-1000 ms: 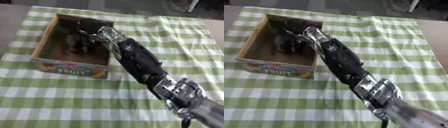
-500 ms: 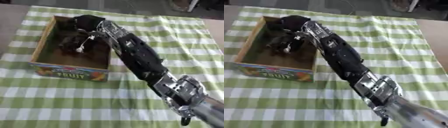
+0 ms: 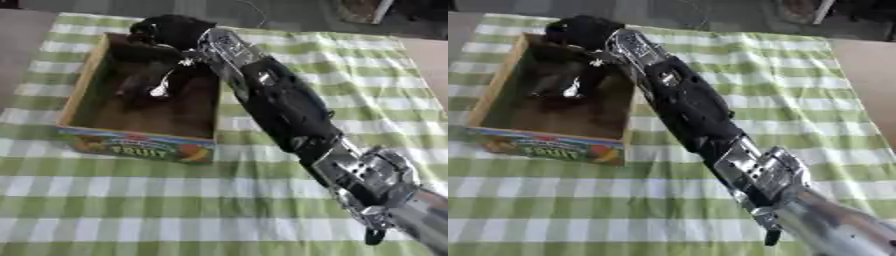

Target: Pick up objects on the table and place them in the box.

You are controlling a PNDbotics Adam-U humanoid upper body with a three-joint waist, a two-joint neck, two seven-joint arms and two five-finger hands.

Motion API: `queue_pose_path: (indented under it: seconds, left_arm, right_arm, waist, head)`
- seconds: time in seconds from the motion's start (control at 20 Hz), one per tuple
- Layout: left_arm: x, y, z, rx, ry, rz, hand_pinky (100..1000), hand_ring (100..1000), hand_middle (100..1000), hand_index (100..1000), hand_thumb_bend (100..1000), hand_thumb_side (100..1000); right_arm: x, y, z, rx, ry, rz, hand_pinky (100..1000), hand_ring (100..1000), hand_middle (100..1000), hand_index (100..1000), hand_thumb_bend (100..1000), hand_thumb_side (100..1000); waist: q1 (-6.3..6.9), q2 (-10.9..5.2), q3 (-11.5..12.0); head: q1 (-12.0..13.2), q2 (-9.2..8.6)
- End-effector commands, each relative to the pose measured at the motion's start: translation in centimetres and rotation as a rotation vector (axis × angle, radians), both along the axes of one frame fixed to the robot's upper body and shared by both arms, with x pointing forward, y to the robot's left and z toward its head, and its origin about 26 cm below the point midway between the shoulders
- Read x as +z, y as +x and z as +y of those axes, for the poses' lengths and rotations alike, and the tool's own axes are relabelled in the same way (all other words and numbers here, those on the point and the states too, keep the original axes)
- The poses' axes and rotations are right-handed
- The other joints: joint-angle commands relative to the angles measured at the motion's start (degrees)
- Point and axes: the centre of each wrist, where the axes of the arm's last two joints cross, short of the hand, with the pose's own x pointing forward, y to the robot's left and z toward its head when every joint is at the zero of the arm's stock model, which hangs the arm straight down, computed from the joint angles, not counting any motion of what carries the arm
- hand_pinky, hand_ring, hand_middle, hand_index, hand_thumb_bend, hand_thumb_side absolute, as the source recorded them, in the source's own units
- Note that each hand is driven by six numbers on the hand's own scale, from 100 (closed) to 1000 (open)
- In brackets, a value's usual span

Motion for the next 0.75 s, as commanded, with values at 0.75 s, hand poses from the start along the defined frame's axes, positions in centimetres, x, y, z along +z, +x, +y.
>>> queue_pose_path:
  seconds: [0.75]
  left_arm:
    - [0.6,-0.5,0.6,0.044,0.018,-0.016,302,339,614,381,100,752]
  right_arm:
    - [11.3,-10.6,-5.3,0.19,0.473,-0.179,937,996,901,991,100,845]
  waist:
    - [1.64,-2.19,-3.2]
  head:
    - [5.2,0.62]
